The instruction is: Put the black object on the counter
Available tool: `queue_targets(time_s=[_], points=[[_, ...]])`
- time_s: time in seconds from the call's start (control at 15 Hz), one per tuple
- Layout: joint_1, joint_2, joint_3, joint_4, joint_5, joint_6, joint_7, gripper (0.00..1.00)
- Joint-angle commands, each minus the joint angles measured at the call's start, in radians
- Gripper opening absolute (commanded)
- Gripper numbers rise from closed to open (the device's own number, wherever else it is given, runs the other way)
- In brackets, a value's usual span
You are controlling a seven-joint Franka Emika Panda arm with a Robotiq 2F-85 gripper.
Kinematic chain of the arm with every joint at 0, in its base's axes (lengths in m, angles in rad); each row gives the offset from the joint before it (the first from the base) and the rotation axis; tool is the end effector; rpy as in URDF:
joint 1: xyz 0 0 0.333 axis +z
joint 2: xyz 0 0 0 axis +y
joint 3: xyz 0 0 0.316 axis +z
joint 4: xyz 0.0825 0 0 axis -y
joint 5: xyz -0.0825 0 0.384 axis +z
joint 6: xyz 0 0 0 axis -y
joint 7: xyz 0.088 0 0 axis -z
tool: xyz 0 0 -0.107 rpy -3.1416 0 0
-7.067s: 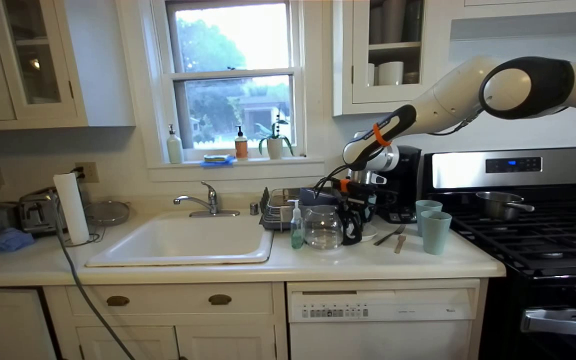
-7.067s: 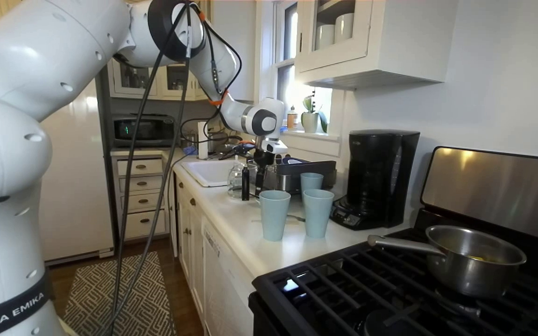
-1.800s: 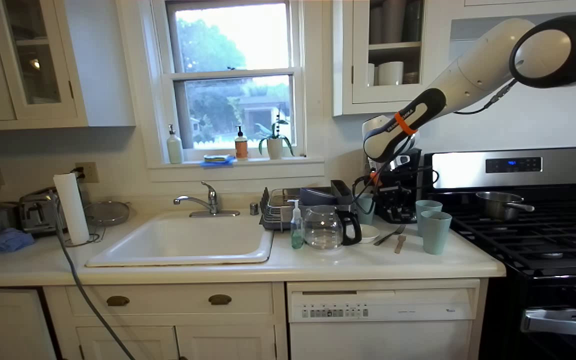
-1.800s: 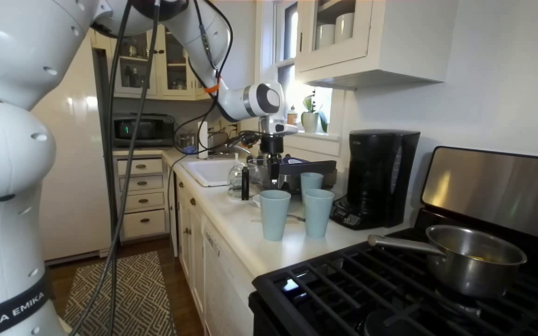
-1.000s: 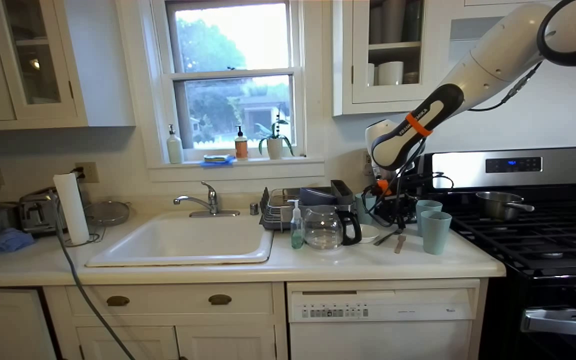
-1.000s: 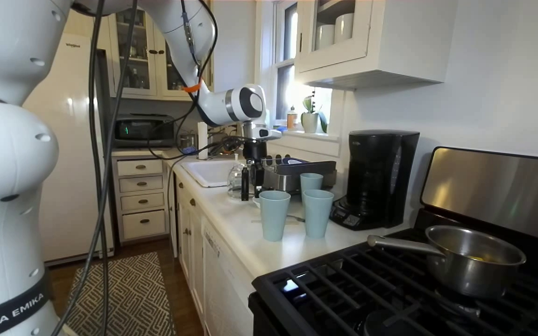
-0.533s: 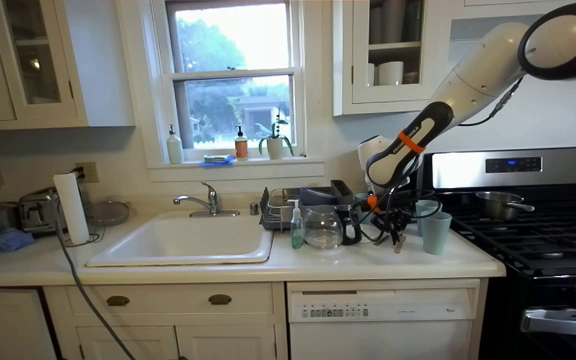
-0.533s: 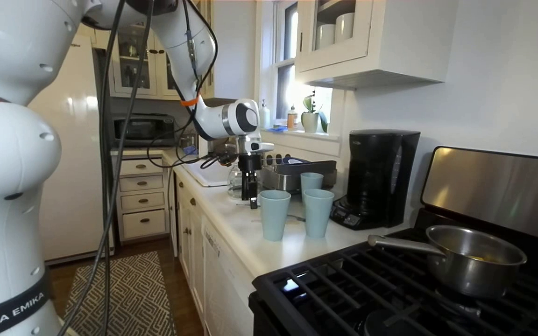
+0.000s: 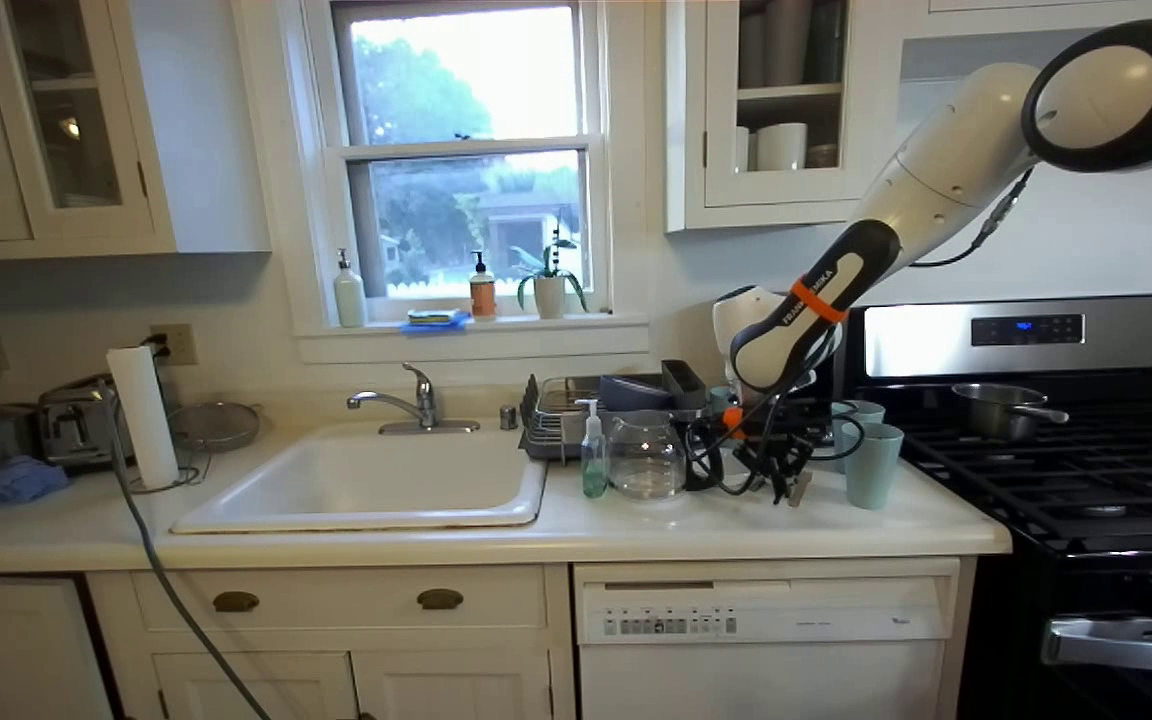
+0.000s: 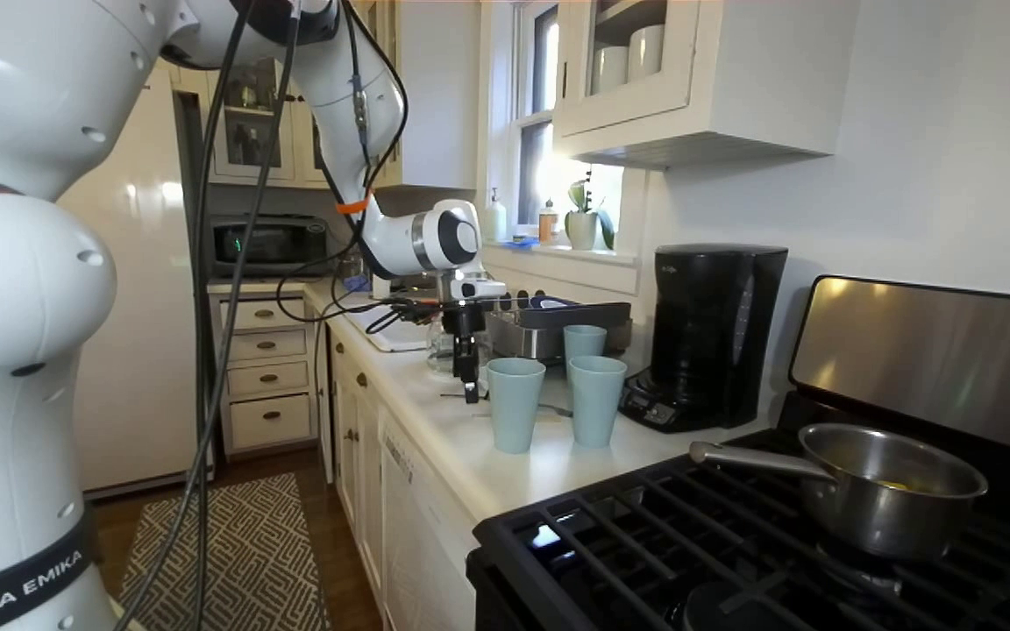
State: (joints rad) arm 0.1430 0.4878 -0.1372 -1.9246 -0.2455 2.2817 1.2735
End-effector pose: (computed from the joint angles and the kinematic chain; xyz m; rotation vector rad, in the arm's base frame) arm 0.6127 0.0007 0.2280 2.4601 -1.4797 0.0569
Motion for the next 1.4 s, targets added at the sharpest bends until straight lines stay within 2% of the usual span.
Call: queue_targets(time_s=[0.0, 1.33], points=[[0.016, -0.022, 0.009, -0.048, -0.012, 0.046, 0.007, 0.05], [0.034, -0.122, 0.067, -0.199, 0.002, 0.104, -0.119, 0.06]])
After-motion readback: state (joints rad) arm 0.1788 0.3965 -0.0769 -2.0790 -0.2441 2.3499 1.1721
